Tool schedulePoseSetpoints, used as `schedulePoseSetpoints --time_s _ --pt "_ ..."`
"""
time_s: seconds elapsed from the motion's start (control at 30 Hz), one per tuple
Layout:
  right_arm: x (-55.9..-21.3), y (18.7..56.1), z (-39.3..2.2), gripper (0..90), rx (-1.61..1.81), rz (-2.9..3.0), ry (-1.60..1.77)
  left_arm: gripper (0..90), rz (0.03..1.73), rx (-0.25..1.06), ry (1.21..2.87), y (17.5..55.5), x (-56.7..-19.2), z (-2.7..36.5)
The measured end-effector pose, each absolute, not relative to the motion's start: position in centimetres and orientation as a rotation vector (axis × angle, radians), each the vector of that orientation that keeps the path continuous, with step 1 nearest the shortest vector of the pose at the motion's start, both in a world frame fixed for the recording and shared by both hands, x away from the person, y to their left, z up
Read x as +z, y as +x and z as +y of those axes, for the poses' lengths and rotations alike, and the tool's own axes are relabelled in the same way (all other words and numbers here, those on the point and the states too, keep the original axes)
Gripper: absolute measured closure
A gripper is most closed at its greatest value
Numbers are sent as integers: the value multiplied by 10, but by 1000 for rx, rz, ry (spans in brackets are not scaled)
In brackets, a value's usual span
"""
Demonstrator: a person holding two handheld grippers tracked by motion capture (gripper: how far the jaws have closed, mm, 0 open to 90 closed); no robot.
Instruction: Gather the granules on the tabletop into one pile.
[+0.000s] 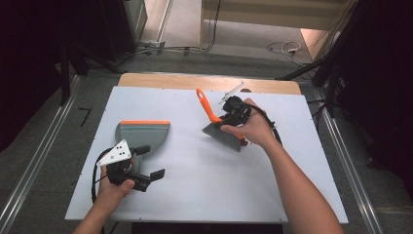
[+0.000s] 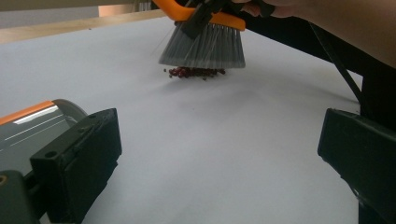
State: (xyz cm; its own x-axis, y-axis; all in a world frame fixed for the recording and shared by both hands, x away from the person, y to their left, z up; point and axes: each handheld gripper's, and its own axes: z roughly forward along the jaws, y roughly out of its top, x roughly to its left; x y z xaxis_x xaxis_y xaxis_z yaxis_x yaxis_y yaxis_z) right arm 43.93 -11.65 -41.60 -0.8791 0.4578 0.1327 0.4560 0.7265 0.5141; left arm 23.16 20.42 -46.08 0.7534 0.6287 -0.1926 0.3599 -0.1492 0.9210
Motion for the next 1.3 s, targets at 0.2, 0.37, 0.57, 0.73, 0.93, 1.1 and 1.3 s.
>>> schedulePoseSetpoints --time_s 0.2,0.37,0.57,0.73,0.93,1.1,1.3 --pt "-440 450 -102 674 785 2901 1060 2 775 281 1756 231 -460 205" --pt "-449 464 -119 673 792 2867 1203 2 777 281 1755 232 -461 206" --pt "-447 468 -136 671 763 2812 1269 2 777 279 1759 232 -461 205" --pt "-445 464 -144 675 828 2796 1269 2 780 281 1762 232 -461 205" --pt "-437 455 -157 675 1035 2790 1284 2 779 280 1763 233 -462 204" --pt "-424 442 -167 675 1090 2736 1232 2 780 284 1764 233 -462 204" --pt "-415 423 -183 676 1092 2676 1197 2 782 291 1757 233 -462 204"
